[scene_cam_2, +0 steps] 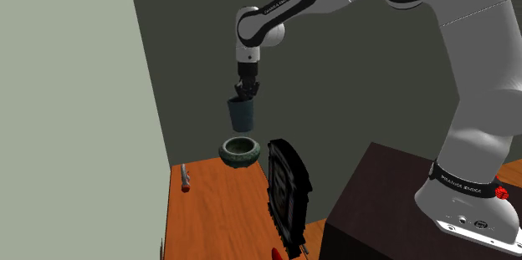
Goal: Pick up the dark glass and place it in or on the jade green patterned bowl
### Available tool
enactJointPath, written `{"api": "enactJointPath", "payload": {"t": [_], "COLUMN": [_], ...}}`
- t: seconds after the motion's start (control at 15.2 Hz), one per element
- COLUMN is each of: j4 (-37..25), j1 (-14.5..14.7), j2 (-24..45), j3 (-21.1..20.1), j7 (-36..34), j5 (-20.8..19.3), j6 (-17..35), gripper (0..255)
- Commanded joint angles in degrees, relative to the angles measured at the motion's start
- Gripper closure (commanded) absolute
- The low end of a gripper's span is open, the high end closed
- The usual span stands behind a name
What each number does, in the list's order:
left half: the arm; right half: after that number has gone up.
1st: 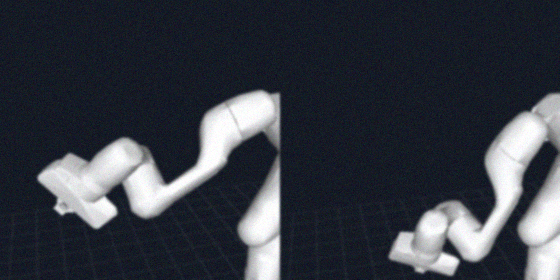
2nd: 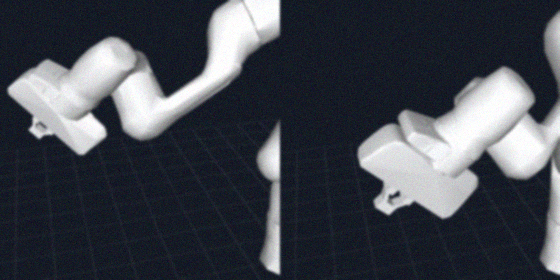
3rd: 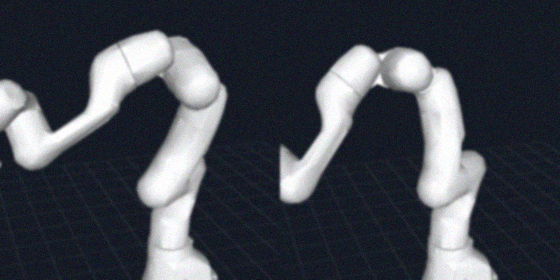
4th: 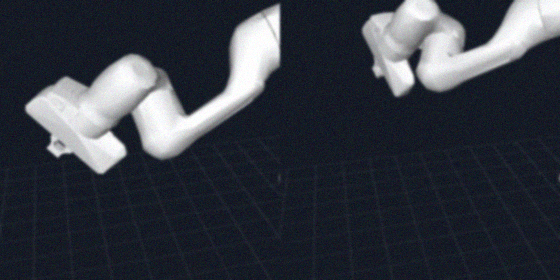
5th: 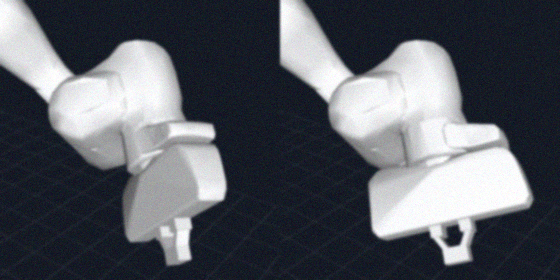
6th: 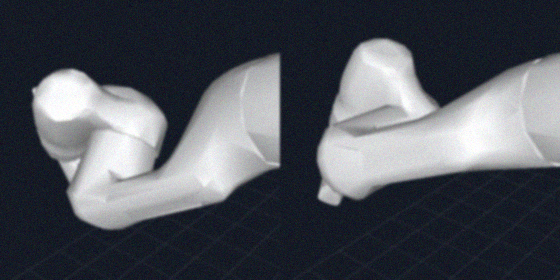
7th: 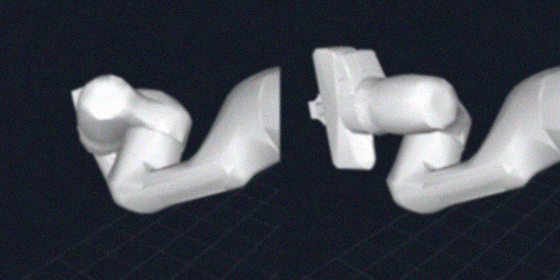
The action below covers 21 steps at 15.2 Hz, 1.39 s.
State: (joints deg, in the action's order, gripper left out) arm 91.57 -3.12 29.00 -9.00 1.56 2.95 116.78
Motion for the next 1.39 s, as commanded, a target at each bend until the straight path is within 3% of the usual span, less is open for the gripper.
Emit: {"api": "enactJointPath", "payload": {"t": [0.0, 0.46, 0.99, 1.06, 1.32], "j4": [2.68, 3.15, 3.15, 3.74, 2.72], "j1": [-0.35, -1.13, -2.10, -1.84, -0.87], "j2": [5.15, 8.52, 8.72, 8.07, 7.51], "j3": [0.51, -0.42, -1.55, -1.68, -1.84], "j7": [0.77, 0.49, -0.08, -0.51, -1.82], "j5": [0.22, -0.91, -1.89, -1.84, -2.04], "j6": [13.40, 17.14, 17.25, 17.22, 15.72], "gripper": [255, 255, 255, 0, 0]}}
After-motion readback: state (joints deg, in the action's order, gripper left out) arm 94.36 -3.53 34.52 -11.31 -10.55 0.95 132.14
